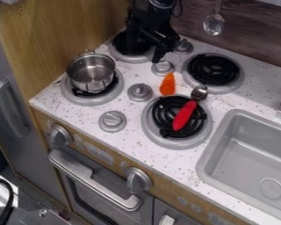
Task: Moved the red spoon to the upper right burner
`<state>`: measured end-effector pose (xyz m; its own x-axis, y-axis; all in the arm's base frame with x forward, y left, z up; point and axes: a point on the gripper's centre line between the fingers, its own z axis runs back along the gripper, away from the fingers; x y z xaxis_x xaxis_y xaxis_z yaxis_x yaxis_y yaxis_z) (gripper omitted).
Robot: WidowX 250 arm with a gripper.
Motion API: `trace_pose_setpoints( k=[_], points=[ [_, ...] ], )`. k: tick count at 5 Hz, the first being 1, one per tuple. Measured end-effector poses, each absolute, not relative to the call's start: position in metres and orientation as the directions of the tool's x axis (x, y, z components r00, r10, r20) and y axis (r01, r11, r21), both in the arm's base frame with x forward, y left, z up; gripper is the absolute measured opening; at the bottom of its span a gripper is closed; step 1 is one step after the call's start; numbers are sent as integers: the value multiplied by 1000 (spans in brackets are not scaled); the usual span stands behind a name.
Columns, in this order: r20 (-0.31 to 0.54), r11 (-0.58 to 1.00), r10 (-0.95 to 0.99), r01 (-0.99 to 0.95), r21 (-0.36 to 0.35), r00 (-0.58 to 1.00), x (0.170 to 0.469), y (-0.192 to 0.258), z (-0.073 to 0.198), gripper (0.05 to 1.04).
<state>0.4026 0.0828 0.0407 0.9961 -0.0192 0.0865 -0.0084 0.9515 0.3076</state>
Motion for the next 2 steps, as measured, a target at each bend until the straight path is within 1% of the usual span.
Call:
trace_pose_setpoints(
  k=[1,2],
  points=[
    [28,954,-17,8,300,999,395,81,19,999],
    [-7,960,-3,5,279,1000,376,65,0,999]
  ],
)
